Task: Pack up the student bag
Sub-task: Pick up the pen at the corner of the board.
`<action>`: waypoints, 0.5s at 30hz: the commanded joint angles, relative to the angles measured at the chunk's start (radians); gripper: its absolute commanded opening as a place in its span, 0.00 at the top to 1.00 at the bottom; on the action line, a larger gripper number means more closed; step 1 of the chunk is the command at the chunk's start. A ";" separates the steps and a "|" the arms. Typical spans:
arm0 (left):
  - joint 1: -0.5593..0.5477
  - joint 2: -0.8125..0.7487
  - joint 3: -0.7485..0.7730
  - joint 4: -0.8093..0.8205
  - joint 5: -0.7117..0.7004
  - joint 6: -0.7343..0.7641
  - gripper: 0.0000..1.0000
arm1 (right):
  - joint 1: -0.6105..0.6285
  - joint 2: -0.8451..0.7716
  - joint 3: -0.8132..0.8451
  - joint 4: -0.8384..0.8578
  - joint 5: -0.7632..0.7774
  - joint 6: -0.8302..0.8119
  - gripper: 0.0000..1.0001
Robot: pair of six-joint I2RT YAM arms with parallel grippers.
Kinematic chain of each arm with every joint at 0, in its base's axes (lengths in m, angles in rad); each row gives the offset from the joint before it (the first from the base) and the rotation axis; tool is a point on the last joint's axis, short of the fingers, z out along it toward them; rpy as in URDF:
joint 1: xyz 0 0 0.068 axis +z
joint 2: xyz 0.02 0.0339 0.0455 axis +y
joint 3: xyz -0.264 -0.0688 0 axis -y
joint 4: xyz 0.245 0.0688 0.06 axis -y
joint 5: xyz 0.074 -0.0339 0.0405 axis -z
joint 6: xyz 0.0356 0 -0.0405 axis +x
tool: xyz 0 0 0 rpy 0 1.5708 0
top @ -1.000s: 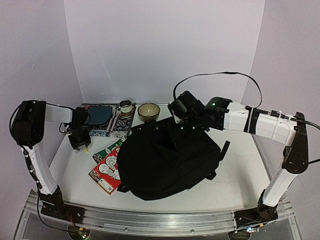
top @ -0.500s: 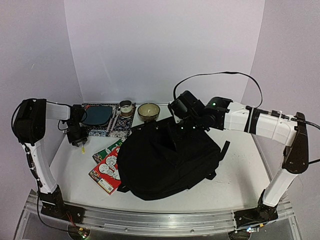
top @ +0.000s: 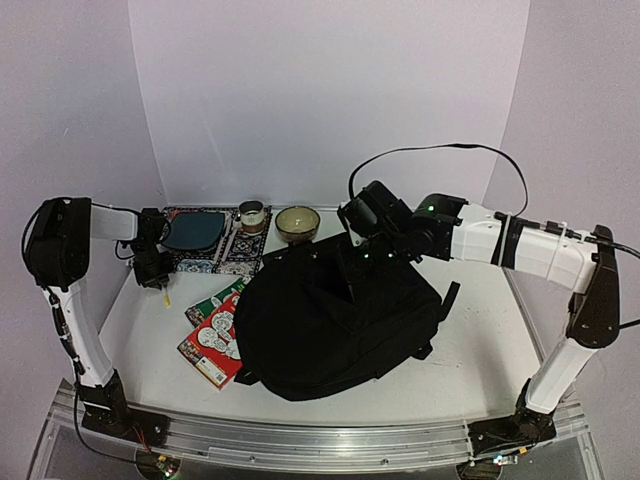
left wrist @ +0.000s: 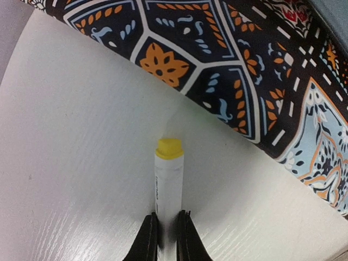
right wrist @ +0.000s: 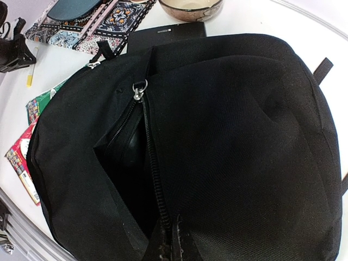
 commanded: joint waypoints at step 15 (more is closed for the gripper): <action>-0.018 -0.407 -0.165 -0.057 0.477 -0.105 1.00 | 0.006 -0.031 0.014 0.009 -0.007 0.006 1.00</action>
